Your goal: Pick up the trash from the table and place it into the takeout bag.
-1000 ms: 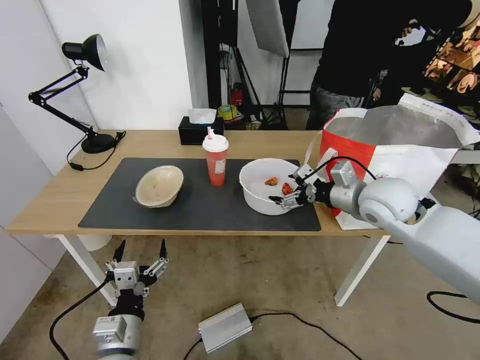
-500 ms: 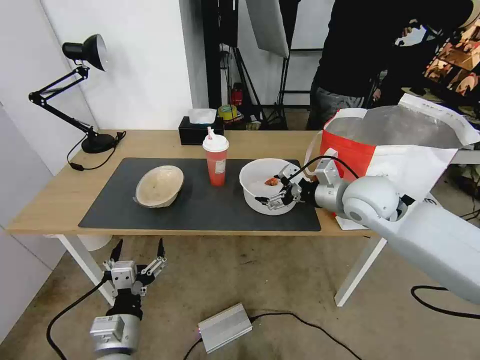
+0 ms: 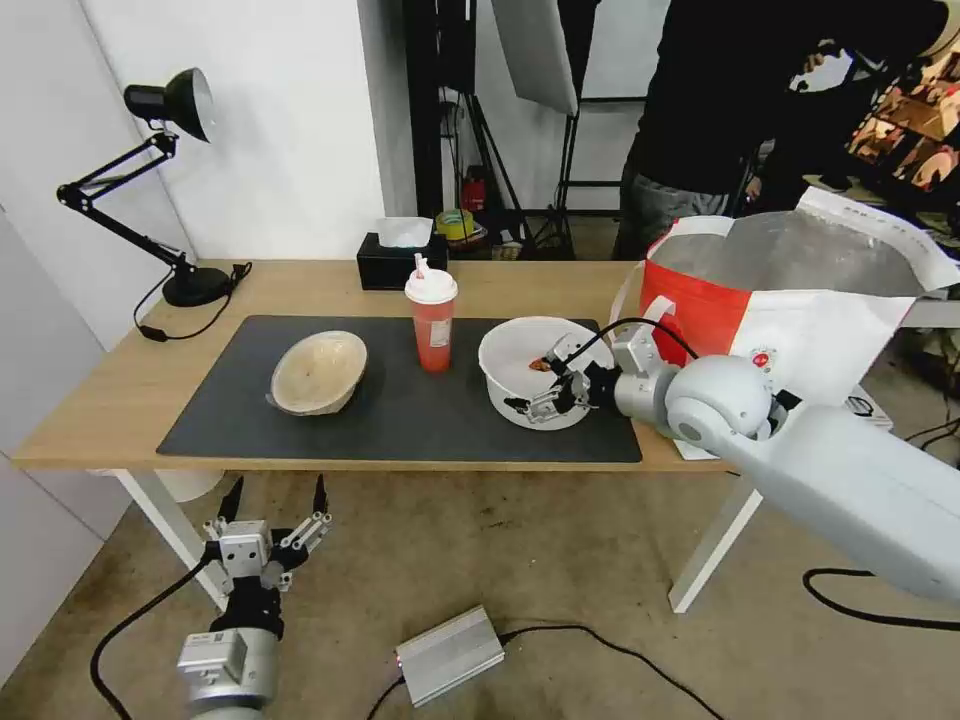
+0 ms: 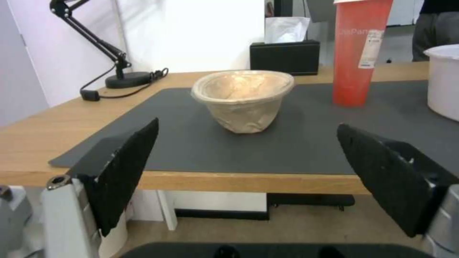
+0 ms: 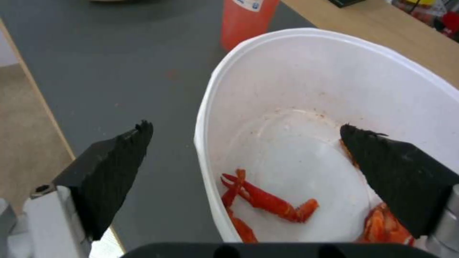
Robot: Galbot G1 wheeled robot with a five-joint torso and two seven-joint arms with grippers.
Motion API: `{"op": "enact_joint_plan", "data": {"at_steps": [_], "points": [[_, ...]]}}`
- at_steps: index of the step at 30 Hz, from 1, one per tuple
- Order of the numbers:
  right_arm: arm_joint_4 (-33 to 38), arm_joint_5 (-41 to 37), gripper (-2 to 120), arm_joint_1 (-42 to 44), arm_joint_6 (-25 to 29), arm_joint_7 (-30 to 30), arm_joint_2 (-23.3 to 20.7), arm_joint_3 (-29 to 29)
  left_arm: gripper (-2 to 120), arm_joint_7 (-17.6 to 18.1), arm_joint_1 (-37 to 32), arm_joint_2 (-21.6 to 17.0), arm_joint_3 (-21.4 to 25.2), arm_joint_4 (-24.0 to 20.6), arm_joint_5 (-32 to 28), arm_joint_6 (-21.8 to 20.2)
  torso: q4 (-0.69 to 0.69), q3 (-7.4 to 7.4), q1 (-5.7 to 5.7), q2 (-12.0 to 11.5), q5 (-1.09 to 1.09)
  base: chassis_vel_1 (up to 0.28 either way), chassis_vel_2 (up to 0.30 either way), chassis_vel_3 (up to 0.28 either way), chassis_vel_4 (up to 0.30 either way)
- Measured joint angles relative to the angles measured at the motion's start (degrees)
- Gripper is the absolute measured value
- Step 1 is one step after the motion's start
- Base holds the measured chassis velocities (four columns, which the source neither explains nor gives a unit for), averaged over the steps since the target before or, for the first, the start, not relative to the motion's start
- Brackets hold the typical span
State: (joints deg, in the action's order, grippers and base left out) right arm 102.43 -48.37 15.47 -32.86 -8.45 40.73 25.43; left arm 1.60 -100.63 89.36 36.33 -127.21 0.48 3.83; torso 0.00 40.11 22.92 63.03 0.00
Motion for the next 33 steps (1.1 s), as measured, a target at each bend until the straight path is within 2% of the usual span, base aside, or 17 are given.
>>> {"op": "enact_joint_plan", "data": {"at_steps": [33], "points": [[-4.0, 0.6, 100, -0.5, -1.0, 2.7, 4.2, 3.6, 100, 0.0, 0.4, -0.1, 0.2, 0.2, -0.3, 0.1, 0.00, 0.00, 0.00, 0.0, 0.00, 0.000, 0.000, 0.000, 0.000]]}}
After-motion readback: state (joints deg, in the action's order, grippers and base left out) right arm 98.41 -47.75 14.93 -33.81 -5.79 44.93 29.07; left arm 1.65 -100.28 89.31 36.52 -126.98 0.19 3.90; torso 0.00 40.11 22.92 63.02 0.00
